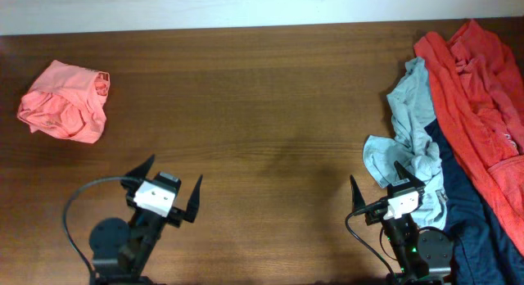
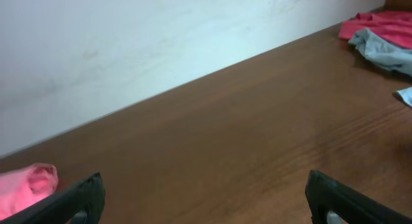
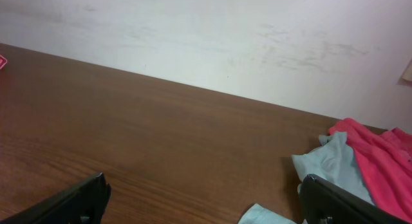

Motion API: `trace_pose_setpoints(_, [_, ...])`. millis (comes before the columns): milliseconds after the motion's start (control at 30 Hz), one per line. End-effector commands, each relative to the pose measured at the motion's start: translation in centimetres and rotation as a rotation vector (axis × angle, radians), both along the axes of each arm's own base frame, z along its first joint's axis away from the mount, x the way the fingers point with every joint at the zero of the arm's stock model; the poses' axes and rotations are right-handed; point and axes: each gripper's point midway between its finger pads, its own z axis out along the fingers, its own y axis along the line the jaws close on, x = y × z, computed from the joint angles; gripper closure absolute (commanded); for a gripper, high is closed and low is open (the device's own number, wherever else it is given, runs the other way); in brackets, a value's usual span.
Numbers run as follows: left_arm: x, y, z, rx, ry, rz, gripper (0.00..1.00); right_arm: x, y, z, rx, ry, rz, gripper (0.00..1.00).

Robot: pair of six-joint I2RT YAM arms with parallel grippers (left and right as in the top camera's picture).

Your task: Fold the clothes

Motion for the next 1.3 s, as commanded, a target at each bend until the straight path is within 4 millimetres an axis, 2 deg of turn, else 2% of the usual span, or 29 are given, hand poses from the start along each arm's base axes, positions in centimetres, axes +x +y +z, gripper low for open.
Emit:
trace_pose_setpoints(0, [-0.2,0.7,-1.1,-0.072,-0.009,0.052,0.01,0.0,-0.2,-0.2,0.001,0.004,-0.006,0.01])
trace_pose_setpoints(133, [-0.1,0.9,-2.2,-0.071,-0.024,0.065,0.01,0.0,-0.2,-0.2,0.001,0.004,-0.006,0.01])
trace_pose_setpoints(367, [-0.2,1.8,-2.4,-0.076,-0.165,0.111,0.01,0.0,-0.2,-0.2,0.001,0.004,-0.006,0.01])
trace_pose_setpoints(733, [-0.4,3.2,-6.1,-0.082,-0.059,0.202,0.01,0.0,-0.2,-0.2,0.001,0.004,-0.006,0.01])
trace_pose_setpoints(833, [-0.5,3.6,-5.3,-0.082,-0.094,0.227,0.00,0.0,-0.2,-0.2,0.001,0.004,-0.006,0.01])
trace_pose_setpoints(1267, [-0.5,3.5,-5.2,-0.077,-0.100,0.220,0.01,0.0,-0.2,-0.2,0.001,0.004,-0.006,0.01])
